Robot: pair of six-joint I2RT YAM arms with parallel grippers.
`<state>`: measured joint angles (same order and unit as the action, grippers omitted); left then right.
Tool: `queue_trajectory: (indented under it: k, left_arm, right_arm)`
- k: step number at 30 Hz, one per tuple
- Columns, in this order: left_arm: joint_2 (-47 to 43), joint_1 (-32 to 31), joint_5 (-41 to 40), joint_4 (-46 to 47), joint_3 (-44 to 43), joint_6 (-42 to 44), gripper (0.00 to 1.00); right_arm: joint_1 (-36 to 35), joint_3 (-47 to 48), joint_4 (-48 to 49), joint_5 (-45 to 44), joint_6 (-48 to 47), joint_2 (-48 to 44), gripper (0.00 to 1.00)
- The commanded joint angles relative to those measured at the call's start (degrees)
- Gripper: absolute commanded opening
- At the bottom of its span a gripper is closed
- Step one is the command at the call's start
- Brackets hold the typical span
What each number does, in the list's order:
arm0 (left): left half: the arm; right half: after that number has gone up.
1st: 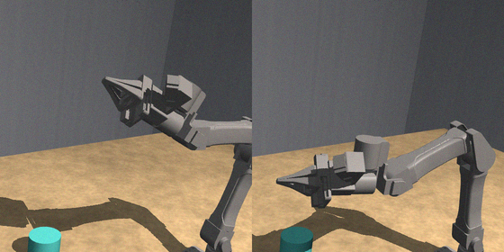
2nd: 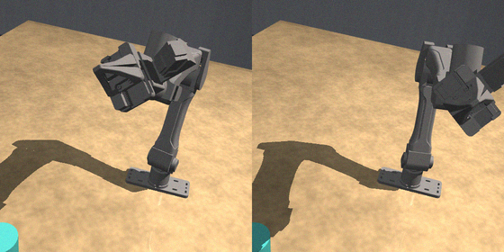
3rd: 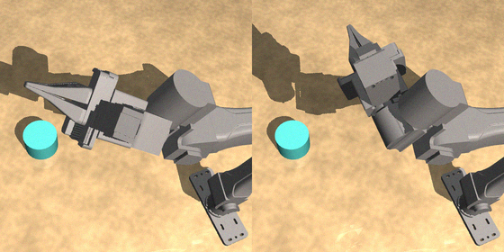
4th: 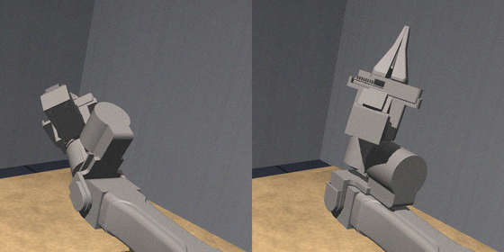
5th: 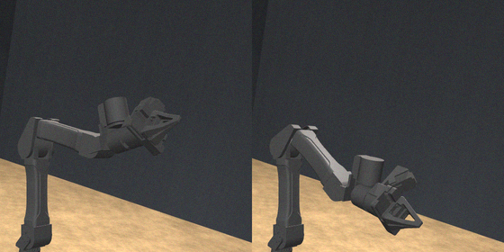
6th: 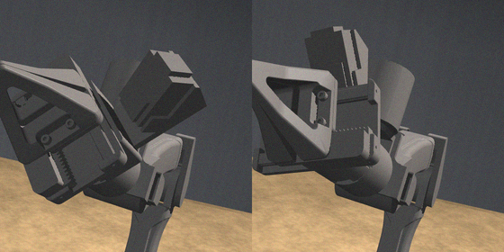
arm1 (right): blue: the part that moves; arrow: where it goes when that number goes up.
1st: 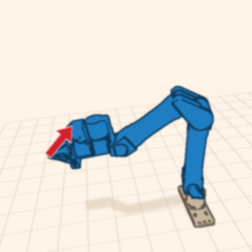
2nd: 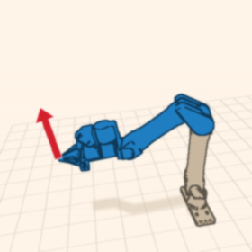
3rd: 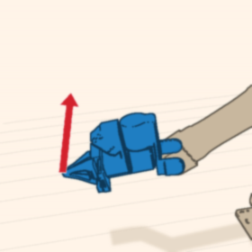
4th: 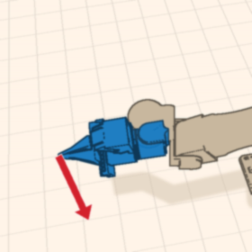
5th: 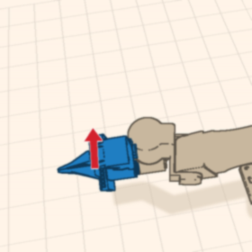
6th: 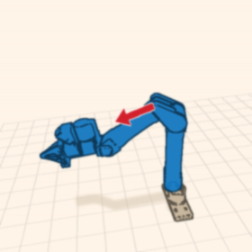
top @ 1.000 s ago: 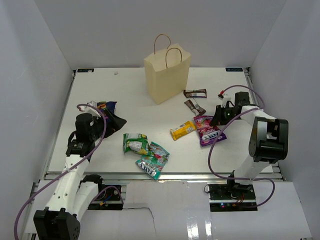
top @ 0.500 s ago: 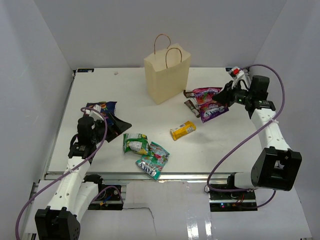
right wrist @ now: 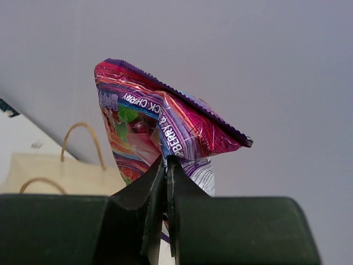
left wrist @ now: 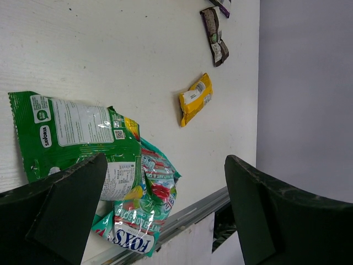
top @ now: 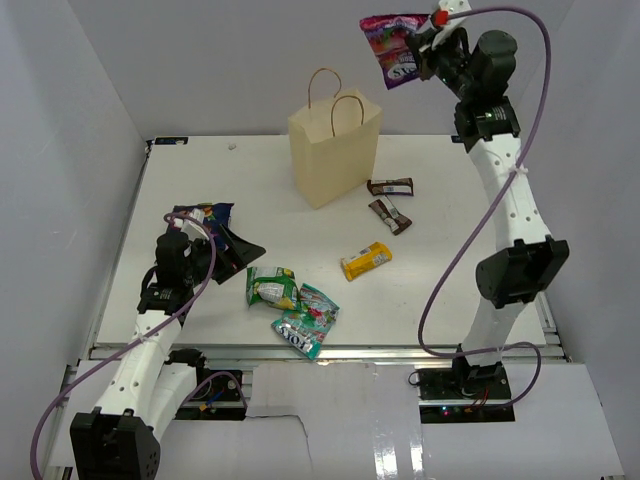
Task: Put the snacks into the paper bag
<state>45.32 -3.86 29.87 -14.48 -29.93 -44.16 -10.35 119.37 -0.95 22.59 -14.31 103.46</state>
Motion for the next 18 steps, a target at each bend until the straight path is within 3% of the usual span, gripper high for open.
queue_trajectory:
  k: [1, 7, 18]
  left_arm:
    - [-1.0, 0.0, 0.9, 1.2, 0.3, -0.3, 0.98]
    - [-0.8, 0.0, 0.3, 0.3, -0.1, -0.2, 0.98]
    - [0.7, 0.0, -5.9, -2.6, -4.0, 3.0, 0.98]
  right_arm:
    - [-3.0, 10.0, 5.0, -7.6, -3.5, 6.5, 0.08]
    - [-6.6, 10.4, 13.3, -4.4, -5.3, 12.4, 0.08]
    - [-8.3, -2.0, 16.6, 2.7, -4.6, 9.7, 0.08]
